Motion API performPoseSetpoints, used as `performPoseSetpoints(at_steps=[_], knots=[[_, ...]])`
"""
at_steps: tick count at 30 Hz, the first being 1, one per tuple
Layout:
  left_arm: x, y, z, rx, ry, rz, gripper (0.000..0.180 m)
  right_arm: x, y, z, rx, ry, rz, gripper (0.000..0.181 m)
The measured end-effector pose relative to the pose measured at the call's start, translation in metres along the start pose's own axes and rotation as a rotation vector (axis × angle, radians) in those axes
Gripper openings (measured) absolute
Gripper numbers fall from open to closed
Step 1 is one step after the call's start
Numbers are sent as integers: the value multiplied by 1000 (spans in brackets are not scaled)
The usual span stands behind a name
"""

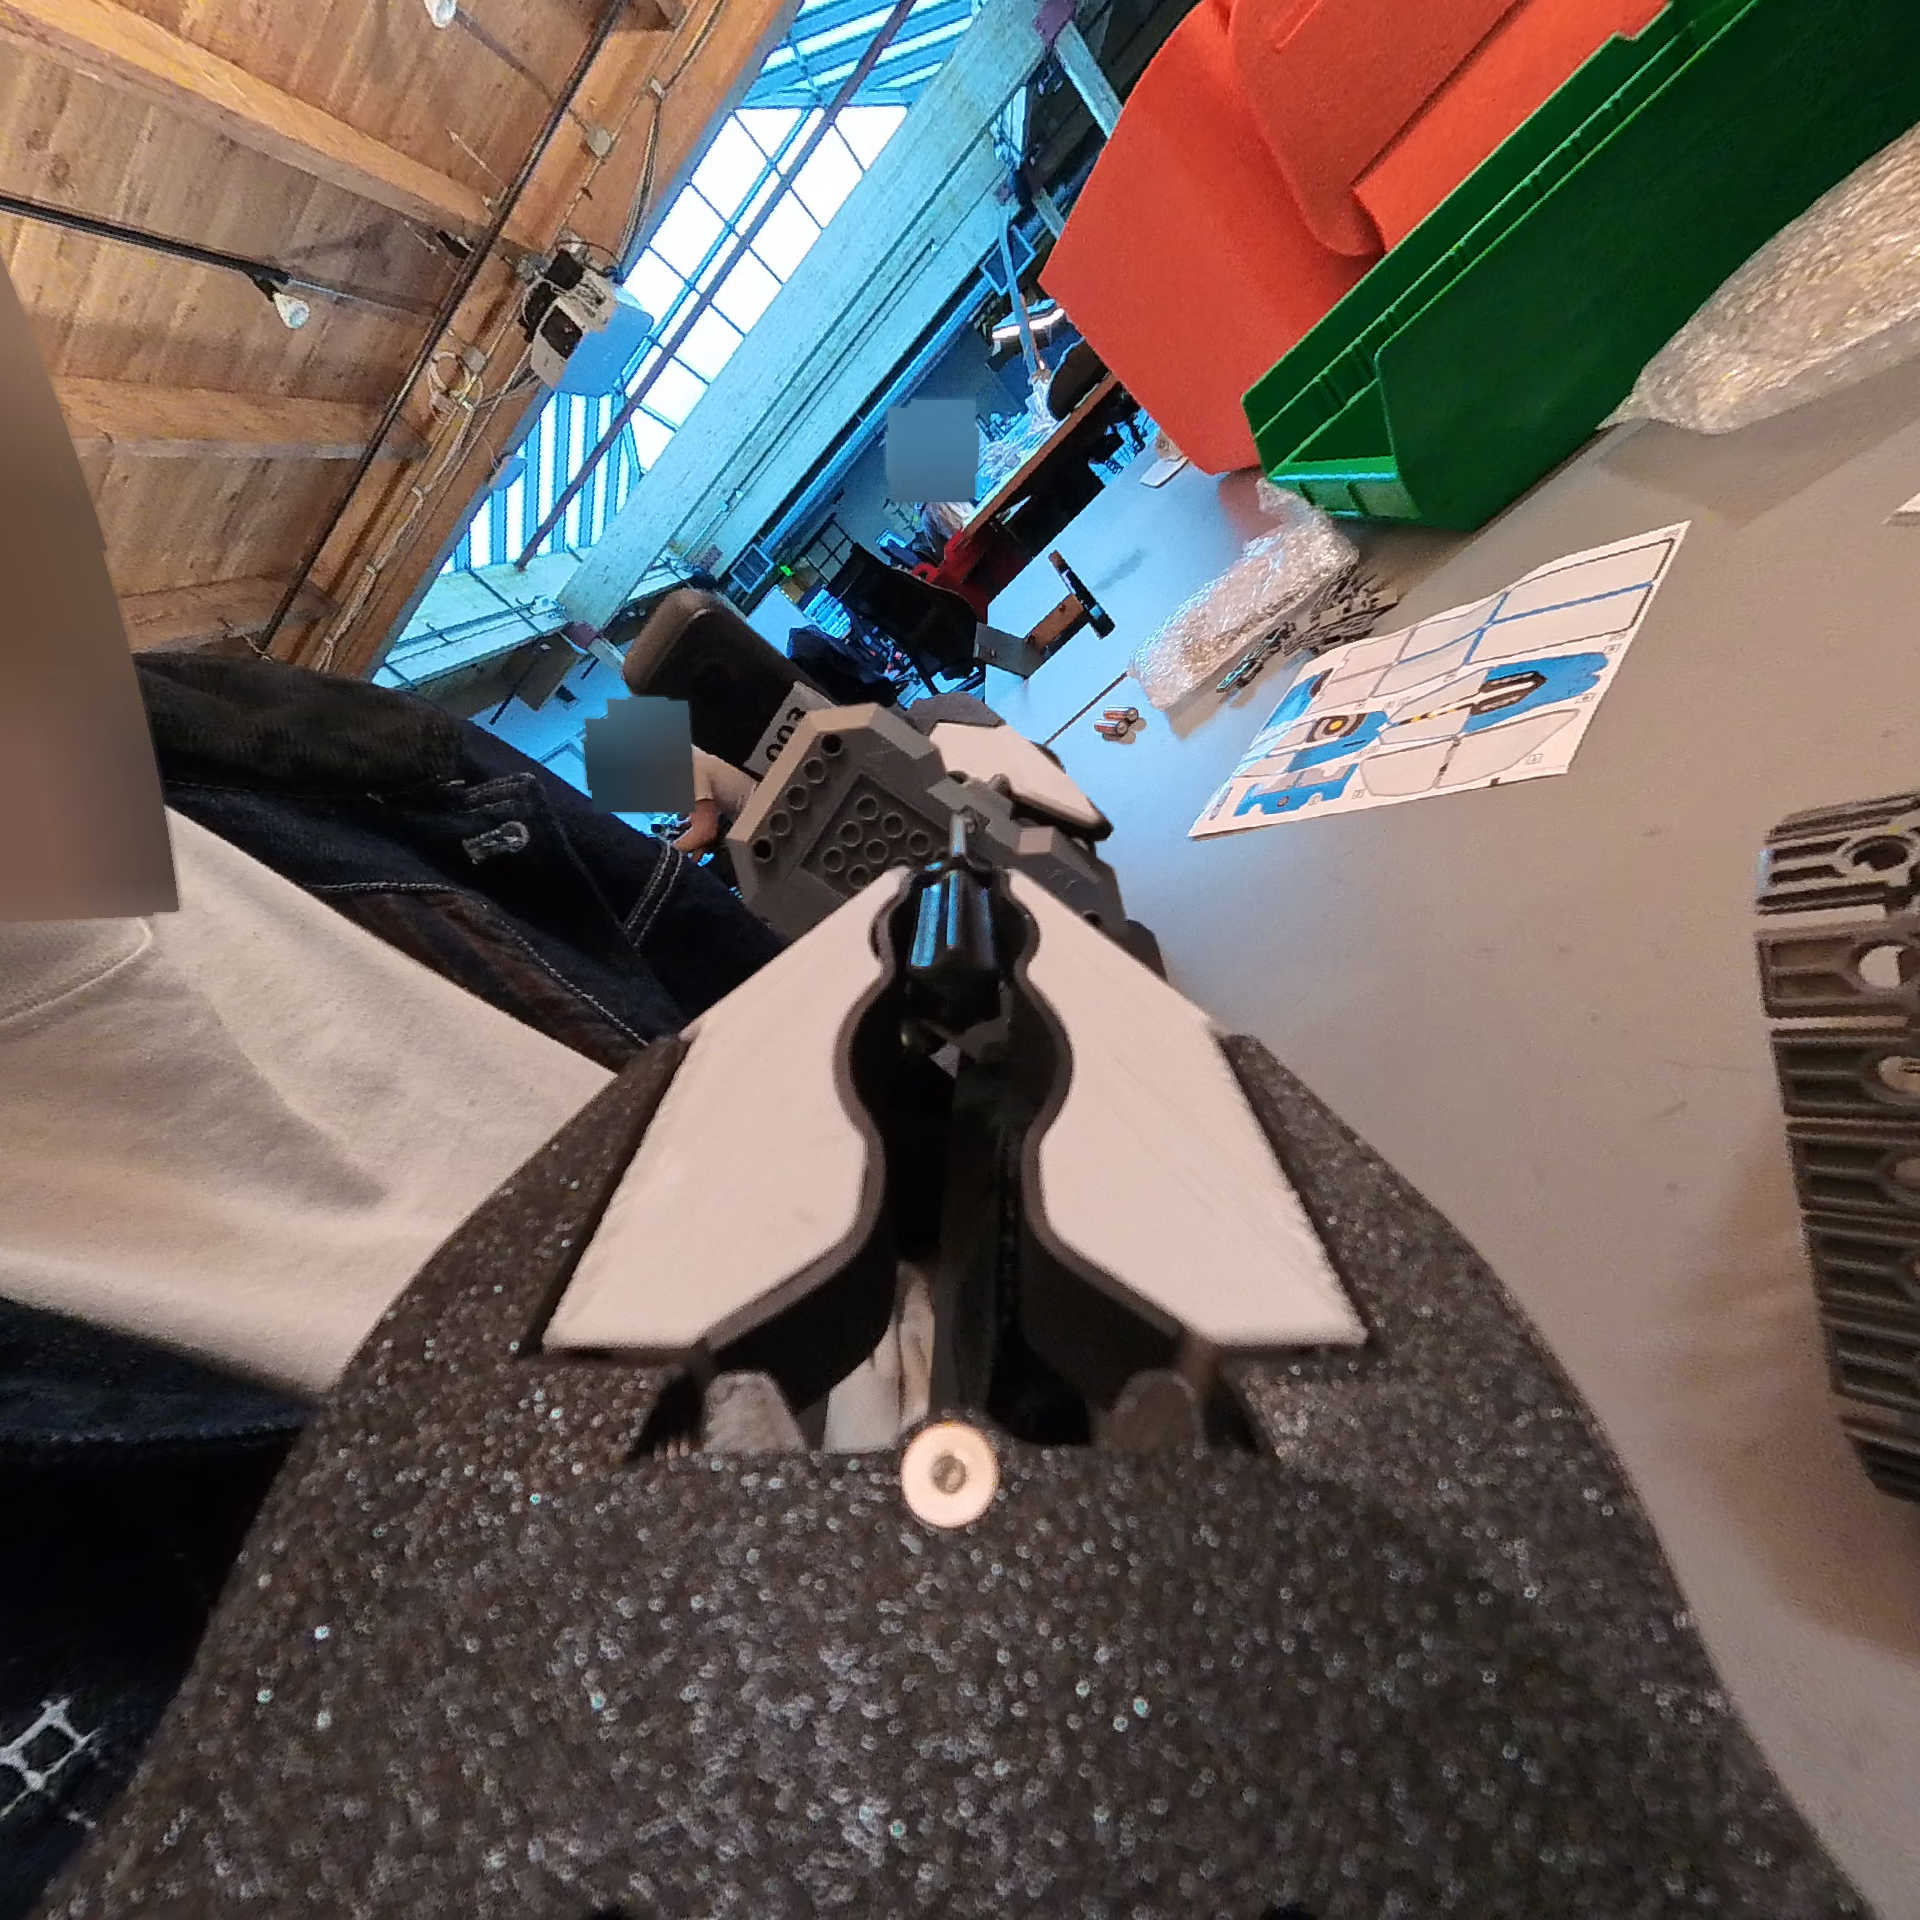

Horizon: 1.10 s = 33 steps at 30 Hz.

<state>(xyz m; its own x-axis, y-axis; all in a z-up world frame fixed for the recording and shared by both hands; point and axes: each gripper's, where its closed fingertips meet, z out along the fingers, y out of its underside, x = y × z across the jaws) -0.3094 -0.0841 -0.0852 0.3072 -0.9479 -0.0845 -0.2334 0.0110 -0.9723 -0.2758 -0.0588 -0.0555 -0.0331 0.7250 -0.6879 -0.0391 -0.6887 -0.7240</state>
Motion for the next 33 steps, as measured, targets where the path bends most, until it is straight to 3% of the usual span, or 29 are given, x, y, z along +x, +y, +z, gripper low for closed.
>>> performPoseSetpoints(at_steps=[1, 16, 18, 20, 23, 25, 29, 31, 33], knots=[[0, 0, 0, 2, 3, -4, 69, 2, 0, -1, 3, 18, -9, 12], [6, -2, -4, -10, 65, -36, 69, -3, 2, 2, -55, 28, -85, 12], [14, -4, -6, -22, 170, -131, 69, -9, 2, 2, -109, 45, -214, 11], [32, -11, -15, -43, 394, -350, 69, -20, 7, 2, -212, 46, -415, 11], [49, -40, -36, 47, 731, -674, 68, -53, 9, 7, -267, 9, -928, 11], [50, -57, -45, 120, 845, -780, 69, -69, 5, 10, -267, 10, -1174, 12], [51, -56, -45, 83, 893, -892, 69, -75, 10, 11, -412, 22, -1542, 12], [48, -49, -41, 67, 876, -935, 69, -71, 12, 11, -517, 53, -1603, 12], [41, -46, -38, 104, 813, -872, 69, -69, 5, 13, -506, 97, -1531, 12]])
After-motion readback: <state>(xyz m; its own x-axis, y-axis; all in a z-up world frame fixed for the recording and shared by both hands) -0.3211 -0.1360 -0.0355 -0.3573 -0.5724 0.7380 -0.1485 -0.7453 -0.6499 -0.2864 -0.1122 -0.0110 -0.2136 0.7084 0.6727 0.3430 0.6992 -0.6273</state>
